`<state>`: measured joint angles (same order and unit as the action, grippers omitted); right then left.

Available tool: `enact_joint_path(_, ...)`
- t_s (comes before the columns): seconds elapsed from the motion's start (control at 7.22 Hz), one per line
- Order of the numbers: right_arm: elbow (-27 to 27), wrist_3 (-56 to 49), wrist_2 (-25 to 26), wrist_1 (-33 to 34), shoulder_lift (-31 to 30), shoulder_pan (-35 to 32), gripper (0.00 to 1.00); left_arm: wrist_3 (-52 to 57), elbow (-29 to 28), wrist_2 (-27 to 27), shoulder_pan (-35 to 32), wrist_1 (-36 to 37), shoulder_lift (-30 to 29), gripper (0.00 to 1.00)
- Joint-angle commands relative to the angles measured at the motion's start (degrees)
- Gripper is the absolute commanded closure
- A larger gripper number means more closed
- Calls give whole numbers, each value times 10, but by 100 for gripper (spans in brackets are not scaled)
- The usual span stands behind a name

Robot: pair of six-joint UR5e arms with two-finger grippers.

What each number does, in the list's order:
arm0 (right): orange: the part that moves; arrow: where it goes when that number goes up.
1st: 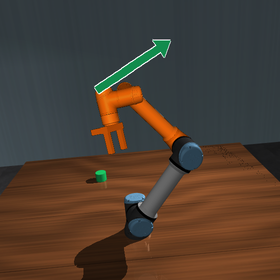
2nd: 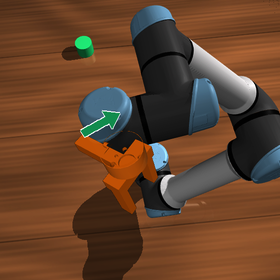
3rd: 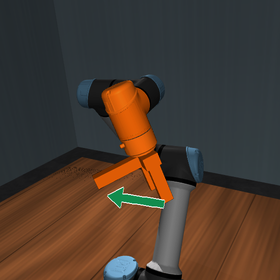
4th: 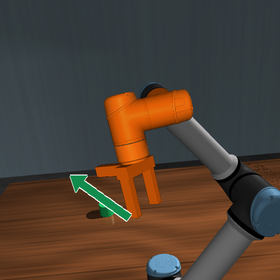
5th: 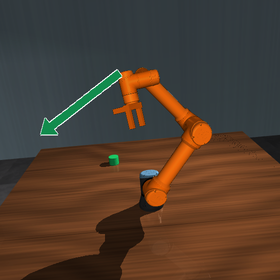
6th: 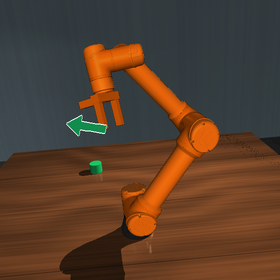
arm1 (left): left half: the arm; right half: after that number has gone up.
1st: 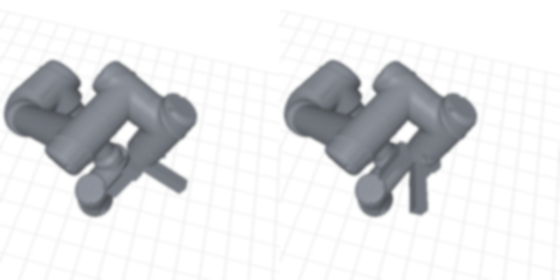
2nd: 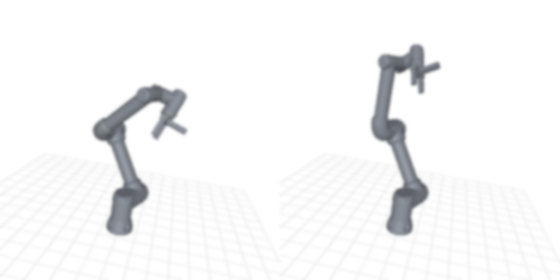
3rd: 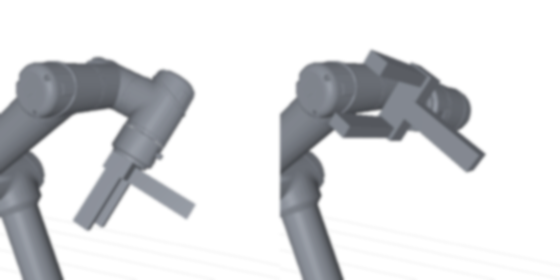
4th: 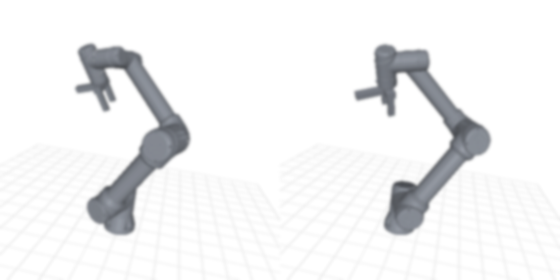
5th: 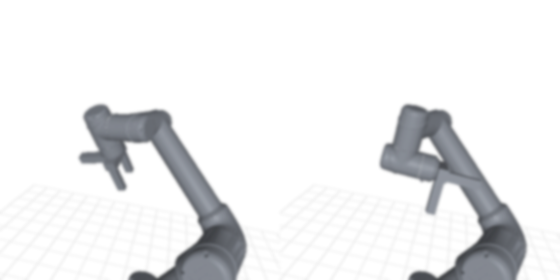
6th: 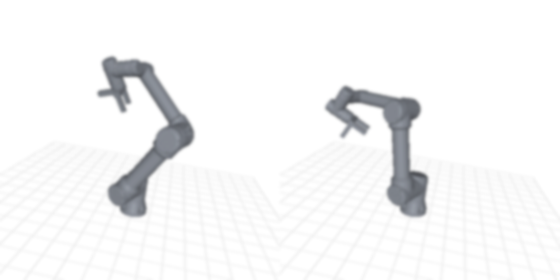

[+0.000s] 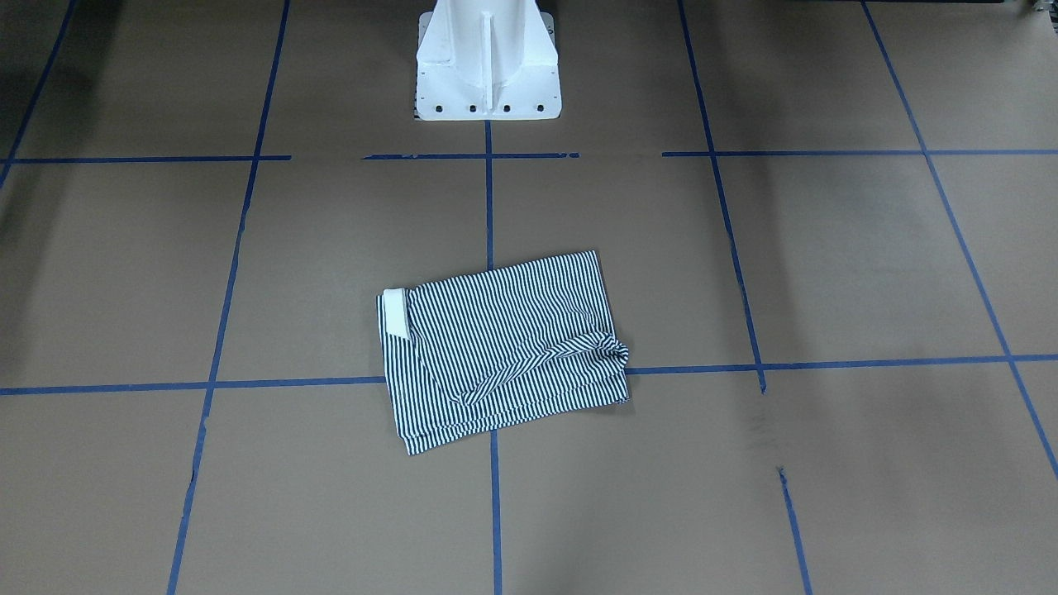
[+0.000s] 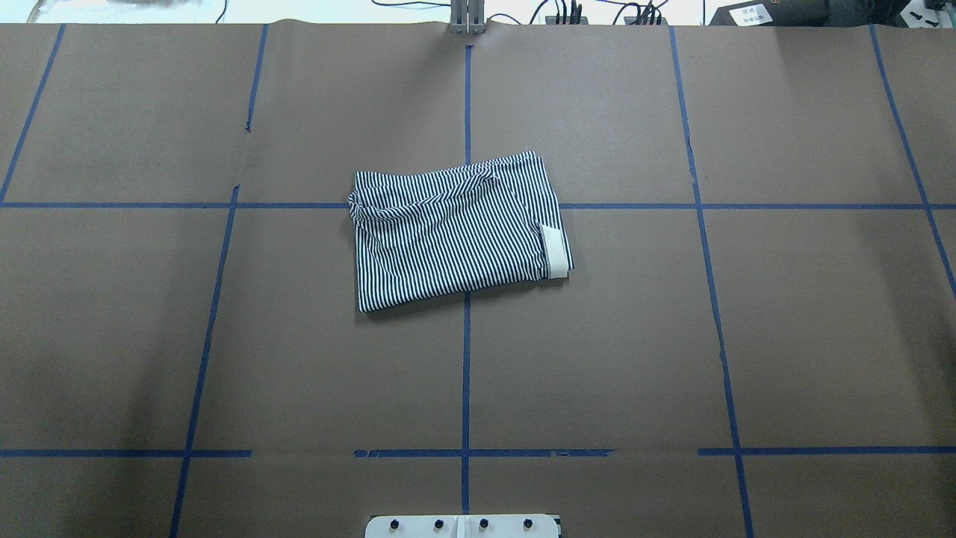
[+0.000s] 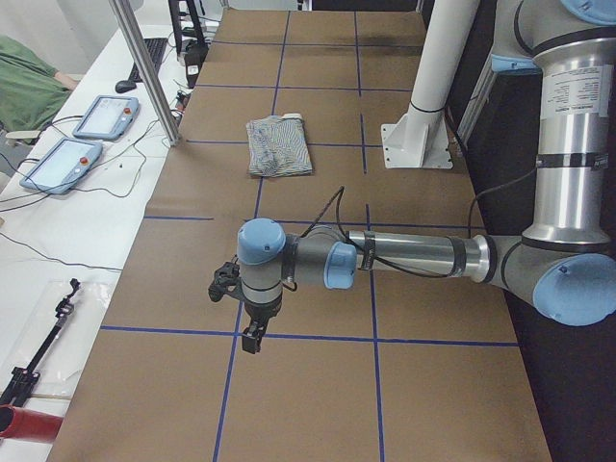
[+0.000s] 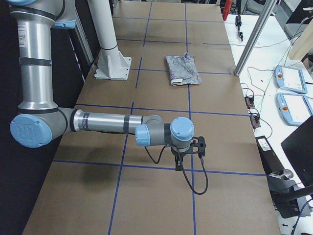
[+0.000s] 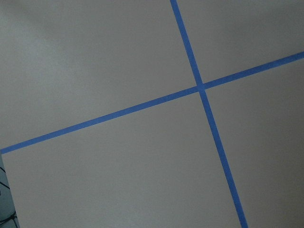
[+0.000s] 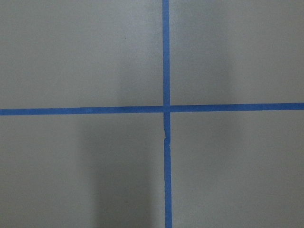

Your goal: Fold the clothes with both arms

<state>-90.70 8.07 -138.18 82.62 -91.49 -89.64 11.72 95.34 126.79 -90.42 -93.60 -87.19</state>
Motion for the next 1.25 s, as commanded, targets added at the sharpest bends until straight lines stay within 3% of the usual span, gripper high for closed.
enact_joint_path(0.0,-8,42,-3,0,0,0,0,-93,0,8,0,-1,0,0)
enact_joint_path(1.11,-9,54,-1,-4,-5,1,0,-97,-2,26,0,0,1,0)
